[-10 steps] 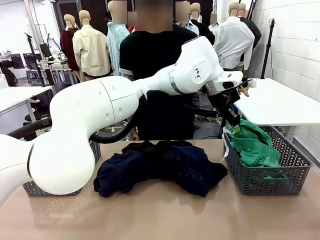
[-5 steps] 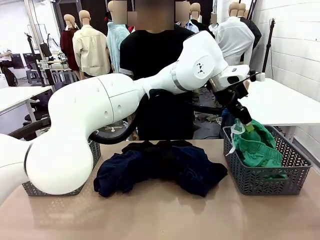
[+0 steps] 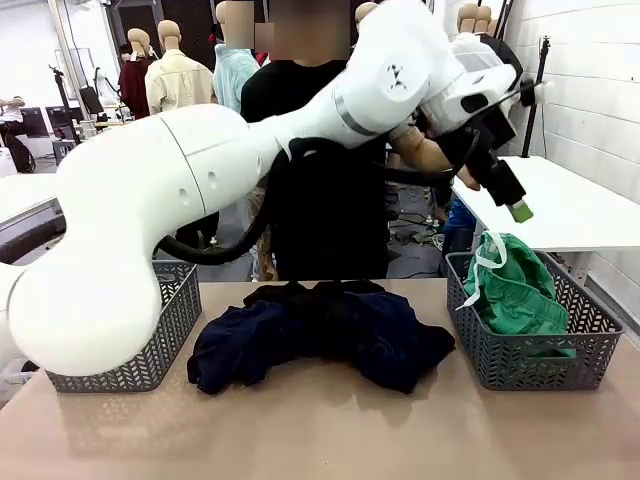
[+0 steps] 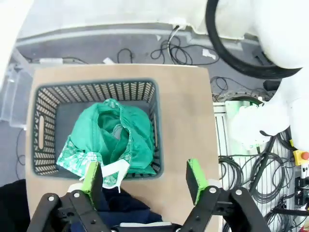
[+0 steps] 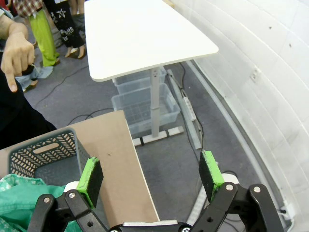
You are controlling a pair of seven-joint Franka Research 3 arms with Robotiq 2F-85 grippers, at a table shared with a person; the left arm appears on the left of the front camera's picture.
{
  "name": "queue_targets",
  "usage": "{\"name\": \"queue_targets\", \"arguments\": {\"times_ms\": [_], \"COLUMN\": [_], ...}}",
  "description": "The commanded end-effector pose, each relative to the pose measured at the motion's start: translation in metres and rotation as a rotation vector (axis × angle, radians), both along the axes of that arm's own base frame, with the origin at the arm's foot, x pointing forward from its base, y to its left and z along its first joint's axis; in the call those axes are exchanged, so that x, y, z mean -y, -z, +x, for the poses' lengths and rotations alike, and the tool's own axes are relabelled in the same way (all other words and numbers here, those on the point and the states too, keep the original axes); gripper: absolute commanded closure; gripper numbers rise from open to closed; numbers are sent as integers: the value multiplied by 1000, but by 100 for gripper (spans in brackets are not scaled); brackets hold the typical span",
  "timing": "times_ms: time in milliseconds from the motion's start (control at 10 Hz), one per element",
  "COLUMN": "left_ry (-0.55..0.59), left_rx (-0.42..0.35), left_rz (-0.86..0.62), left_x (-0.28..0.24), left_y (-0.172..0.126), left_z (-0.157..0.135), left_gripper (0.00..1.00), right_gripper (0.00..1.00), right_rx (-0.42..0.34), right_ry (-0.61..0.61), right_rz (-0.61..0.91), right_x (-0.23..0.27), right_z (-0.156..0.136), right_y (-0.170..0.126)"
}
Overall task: Sort the tops and bottoms.
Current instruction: Sort the clothes according to human instructions, then lift clothes from the center of the table with your right hand.
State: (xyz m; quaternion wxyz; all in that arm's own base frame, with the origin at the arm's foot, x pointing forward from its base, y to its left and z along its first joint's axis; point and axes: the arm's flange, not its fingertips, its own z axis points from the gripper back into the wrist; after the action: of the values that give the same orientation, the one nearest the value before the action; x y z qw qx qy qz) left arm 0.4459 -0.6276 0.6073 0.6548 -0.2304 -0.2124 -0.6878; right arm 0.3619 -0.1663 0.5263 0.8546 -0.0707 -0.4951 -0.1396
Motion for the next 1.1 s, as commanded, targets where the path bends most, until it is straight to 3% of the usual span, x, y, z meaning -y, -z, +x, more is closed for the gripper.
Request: {"name": "queue_targets", "arguments": {"times_ms": [0,200,400,600,700,1000], "left_ry": [-8,-46,-154,-258,-134,-179], "left_rx": [72,138,172,132,155,143], "left_rz": [70,57,25,-44,-1,-12], "left_x": [99,50,-9,-39,-44,-49], "left_y": [-95,-115,-111,-109,-96,-97], "left_z": [82,39,7,17,-14,-6], "left_gripper": [11,11,11,11,11,11], "right_gripper": [0,0,0,0,0,0], "right_rx": [-2,-2,-2,-2,-2,-2], "right_ry": [6,6,6,6,6,6], "right_rz": [19,19,19,19,19,19], "right_x": [0,0,0,0,0,0], "right_z": [1,1,1,1,1,1], "right_y": [1,1,1,1,1,1]}}
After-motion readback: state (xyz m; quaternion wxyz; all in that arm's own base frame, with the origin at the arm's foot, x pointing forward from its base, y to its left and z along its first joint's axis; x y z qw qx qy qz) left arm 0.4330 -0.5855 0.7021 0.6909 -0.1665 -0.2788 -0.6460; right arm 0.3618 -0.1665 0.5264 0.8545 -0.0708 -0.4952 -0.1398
